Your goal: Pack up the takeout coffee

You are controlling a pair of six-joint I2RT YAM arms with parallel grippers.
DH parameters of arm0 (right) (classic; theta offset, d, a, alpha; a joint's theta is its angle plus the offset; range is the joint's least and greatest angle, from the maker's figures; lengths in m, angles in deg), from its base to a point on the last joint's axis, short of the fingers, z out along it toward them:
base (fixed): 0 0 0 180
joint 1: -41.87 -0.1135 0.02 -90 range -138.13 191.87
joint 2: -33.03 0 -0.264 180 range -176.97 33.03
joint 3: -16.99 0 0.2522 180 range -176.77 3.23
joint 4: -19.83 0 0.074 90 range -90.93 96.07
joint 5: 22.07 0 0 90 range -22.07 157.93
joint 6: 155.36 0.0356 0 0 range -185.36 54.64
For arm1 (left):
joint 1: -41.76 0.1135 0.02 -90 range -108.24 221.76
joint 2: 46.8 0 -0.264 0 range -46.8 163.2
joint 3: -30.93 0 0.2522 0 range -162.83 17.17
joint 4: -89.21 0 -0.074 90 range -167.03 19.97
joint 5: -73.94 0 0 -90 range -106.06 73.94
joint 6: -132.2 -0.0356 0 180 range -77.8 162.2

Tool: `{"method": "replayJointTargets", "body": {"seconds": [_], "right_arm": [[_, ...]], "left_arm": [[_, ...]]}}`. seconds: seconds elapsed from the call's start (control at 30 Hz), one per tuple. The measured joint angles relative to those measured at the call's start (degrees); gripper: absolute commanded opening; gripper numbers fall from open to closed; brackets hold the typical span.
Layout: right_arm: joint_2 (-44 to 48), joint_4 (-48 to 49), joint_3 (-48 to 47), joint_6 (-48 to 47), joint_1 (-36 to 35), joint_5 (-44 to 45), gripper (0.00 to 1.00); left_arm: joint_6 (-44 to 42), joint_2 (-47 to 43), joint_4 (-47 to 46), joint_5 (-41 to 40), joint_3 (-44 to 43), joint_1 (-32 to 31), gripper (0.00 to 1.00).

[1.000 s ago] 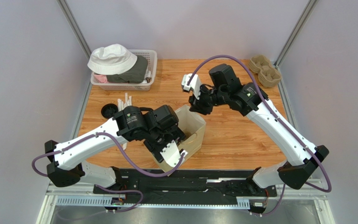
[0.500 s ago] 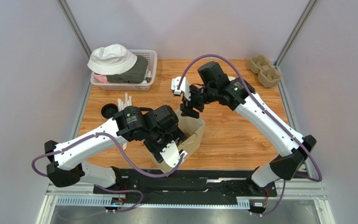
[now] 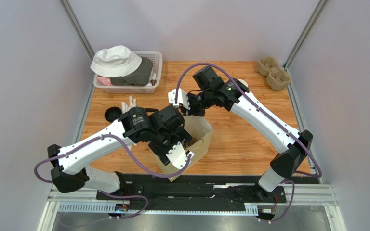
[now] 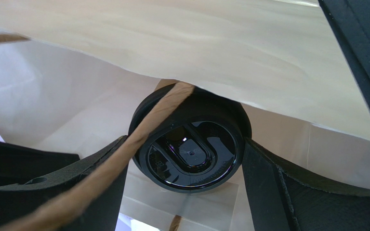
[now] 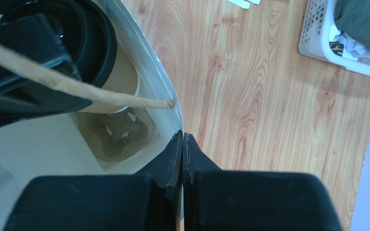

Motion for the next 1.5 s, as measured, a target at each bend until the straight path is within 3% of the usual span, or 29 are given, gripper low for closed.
{"method": "replayJointTargets", "body": {"seconds": [0.5, 0.77, 0.83, 0.87, 0.97, 1.07, 1.4, 1.5], "right_arm": [[5.99, -2.60, 3.41, 9.20, 1.88, 4.15, 0.00], [9.14, -6.05, 5.07, 15.04, 2.38, 1.16, 0.00], [9.70, -8.09, 5.33, 16.09, 2.38, -0.81, 0.13], [9.86, -8.87, 5.33, 16.55, 2.38, -1.36, 0.28], [9.84, -10.47, 5.18, 18.29, 2.38, -1.81, 0.51], [9.73, -10.40, 3.85, 20.09, 2.38, -1.40, 0.64], [8.35, -4.74, 0.35, 22.77, 2.29, -0.81, 0.68], [6.86, -3.17, 0.81, 22.18, 2.19, -0.07, 0.62]], "left_arm": [[0.02, 0.11, -0.02, 2.78, 0.00, 3.72, 0.18], [0.04, 0.39, 0.09, 4.13, -0.48, 5.60, 0.18], [0.31, 1.20, 0.11, 4.83, -1.57, 6.03, 0.17], [0.48, 1.70, 0.09, 5.25, -2.12, 6.21, 0.17], [0.87, 3.17, 0.00, 5.95, -3.58, 6.54, 0.17], [0.94, 3.69, 0.02, 6.58, -3.76, 6.67, 0.17], [1.38, 3.89, 0.00, 7.19, -3.80, 6.64, 0.17], [1.53, 4.02, 0.00, 7.21, -3.80, 6.67, 0.17]]}}
